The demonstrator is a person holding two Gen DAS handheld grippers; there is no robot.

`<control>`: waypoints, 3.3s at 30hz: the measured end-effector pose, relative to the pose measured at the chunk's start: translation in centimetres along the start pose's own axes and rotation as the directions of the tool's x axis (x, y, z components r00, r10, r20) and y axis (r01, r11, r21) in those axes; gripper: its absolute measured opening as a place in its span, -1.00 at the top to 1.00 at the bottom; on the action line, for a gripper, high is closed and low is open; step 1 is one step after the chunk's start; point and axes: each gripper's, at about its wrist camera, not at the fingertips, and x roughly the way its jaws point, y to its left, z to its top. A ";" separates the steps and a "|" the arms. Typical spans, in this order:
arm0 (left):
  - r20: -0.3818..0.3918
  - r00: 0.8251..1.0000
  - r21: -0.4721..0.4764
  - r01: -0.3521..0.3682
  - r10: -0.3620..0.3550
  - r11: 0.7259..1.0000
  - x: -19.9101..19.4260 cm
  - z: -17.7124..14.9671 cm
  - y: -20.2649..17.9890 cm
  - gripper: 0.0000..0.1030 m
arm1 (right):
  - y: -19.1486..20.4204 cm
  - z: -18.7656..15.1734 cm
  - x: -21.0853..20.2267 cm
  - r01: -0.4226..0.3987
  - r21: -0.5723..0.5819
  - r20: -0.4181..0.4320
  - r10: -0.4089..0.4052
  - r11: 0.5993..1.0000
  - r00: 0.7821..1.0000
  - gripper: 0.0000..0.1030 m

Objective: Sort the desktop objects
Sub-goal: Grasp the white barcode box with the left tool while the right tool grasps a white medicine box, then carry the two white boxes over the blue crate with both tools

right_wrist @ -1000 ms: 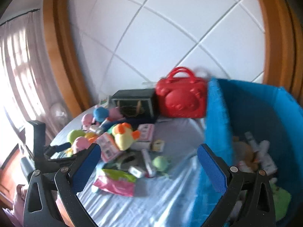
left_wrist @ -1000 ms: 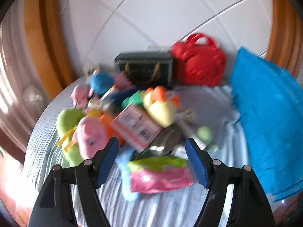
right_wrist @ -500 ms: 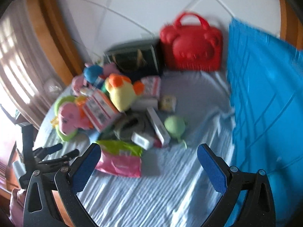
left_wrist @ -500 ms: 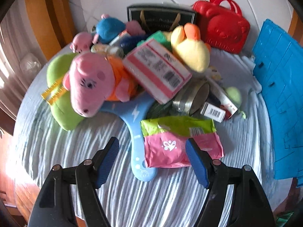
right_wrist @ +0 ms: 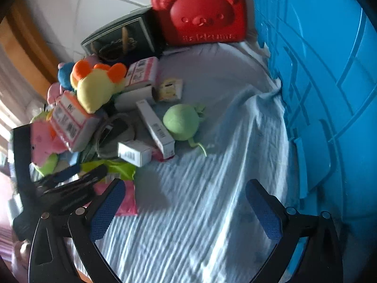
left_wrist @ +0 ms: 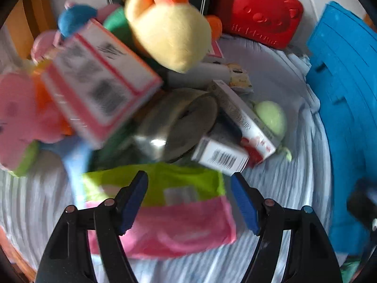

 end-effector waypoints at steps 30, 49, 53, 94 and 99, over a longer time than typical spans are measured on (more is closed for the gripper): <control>0.013 0.995 0.107 0.093 -0.095 0.990 0.2 -1.8 3.0 -0.25 | 2.7 3.0 13.4 -0.176 -0.010 -0.103 0.174 0.984 0.979 0.31; 0.208 0.977 0.210 -0.007 -0.037 0.978 -10.4 -1.5 -0.8 -0.25 | 7.2 2.1 -2.5 -0.097 -0.192 0.148 0.127 0.977 0.981 0.57; 0.272 0.960 0.250 0.001 -0.071 0.968 -14.4 -1.5 -2.2 -0.25 | 7.8 2.1 -7.6 -0.077 -0.212 0.234 0.127 0.974 0.964 0.57; 0.221 0.948 0.611 0.049 -0.229 0.790 -23.8 -6.4 -44.4 -0.25 | -25.6 -0.1 -30.2 0.460 0.000 0.381 -0.425 0.888 0.821 0.57; 0.196 0.960 0.586 0.050 -0.201 0.809 -22.3 -6.0 -43.9 -0.26 | -28.8 -0.2 -28.4 0.447 -0.008 0.344 -0.417 0.895 0.841 0.57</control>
